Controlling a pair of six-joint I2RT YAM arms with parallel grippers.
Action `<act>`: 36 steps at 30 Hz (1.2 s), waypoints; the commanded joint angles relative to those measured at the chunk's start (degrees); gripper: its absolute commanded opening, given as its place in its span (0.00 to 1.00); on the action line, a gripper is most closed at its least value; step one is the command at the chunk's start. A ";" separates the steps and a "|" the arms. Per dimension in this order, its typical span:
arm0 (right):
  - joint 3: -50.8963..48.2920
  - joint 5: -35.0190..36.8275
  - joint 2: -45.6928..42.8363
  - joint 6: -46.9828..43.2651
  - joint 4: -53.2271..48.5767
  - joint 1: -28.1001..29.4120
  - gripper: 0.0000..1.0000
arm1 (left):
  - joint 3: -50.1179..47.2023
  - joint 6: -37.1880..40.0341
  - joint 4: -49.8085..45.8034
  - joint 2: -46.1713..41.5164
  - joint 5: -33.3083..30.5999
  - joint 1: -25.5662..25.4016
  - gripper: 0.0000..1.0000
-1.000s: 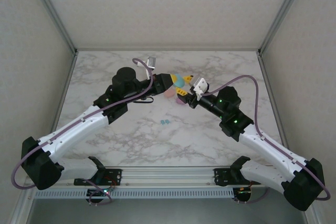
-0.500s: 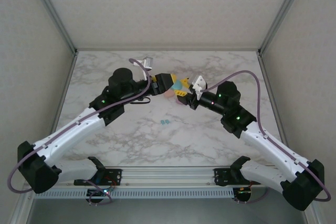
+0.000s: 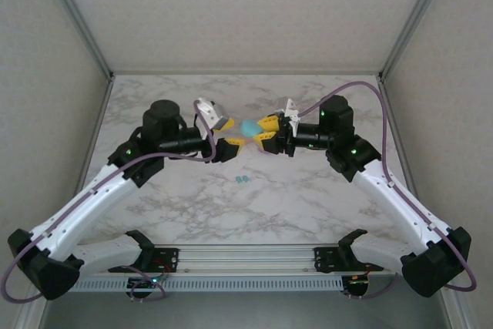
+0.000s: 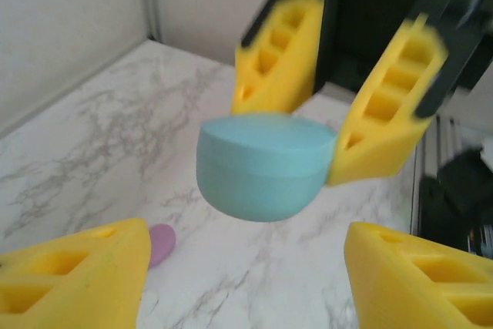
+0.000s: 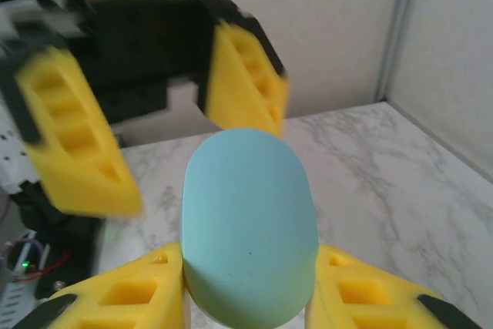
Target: Insert wireless bluetooth earbuds into charging case
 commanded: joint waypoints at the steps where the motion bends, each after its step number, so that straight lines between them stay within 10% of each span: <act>1: 2.60 -6.19 0.50 -1.89 -3.06 -0.01 0.32 | 2.28 8.36 -5.70 1.78 10.20 0.78 0.66; 36: -0.89 -5.21 -1.09 -6.06 0.75 0.65 0.33 | 3.45 -2.56 4.08 5.84 18.47 2.05 0.40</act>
